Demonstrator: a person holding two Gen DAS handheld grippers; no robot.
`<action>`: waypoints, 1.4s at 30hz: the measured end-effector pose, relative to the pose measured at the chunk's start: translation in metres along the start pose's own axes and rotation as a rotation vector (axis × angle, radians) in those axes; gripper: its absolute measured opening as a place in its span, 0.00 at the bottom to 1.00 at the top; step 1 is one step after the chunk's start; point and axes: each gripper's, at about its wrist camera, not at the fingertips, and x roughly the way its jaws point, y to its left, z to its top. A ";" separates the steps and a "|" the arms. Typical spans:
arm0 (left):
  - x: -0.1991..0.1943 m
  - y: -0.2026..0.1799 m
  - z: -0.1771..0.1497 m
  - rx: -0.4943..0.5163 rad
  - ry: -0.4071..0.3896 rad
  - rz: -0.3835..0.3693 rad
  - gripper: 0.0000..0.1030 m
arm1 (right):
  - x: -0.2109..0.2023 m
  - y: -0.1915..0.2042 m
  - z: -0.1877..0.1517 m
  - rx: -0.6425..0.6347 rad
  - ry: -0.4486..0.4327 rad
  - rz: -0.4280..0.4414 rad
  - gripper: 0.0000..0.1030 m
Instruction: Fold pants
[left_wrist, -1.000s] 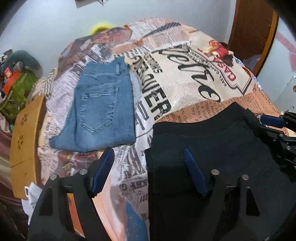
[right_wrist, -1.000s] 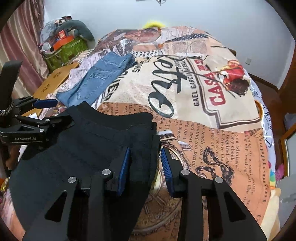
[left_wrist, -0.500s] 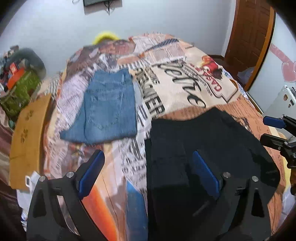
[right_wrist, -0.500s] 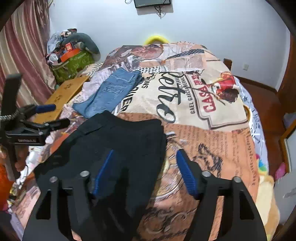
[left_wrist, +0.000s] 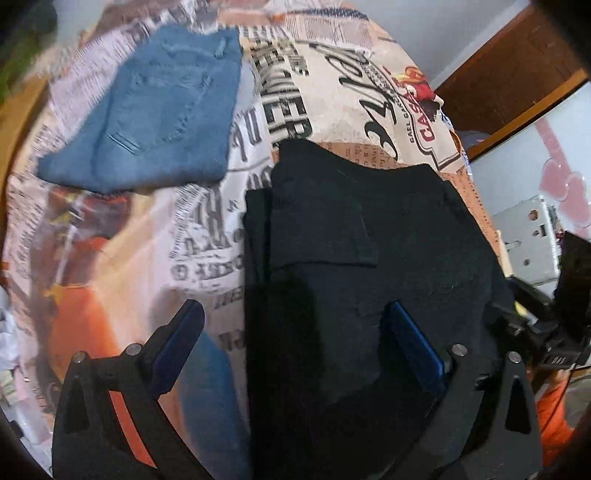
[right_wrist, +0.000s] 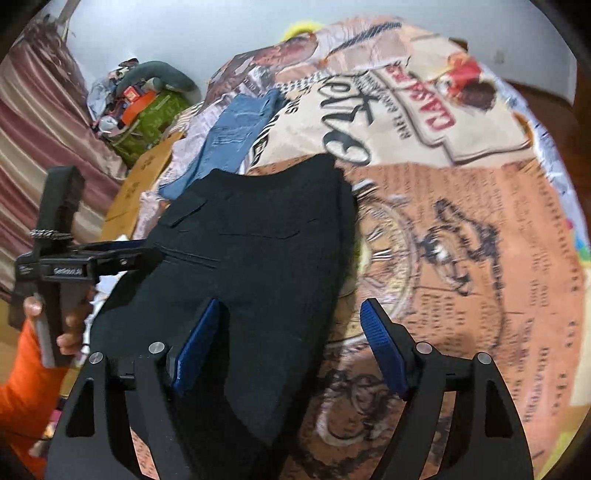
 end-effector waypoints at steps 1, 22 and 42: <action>0.003 0.001 0.002 -0.008 0.013 -0.018 0.99 | 0.005 -0.001 0.002 0.009 0.013 0.023 0.73; 0.001 -0.011 0.013 0.000 0.007 -0.138 0.56 | 0.019 0.009 0.018 -0.004 0.033 0.122 0.32; -0.112 0.010 0.026 0.048 -0.302 -0.041 0.31 | -0.001 0.080 0.075 -0.201 -0.132 0.112 0.23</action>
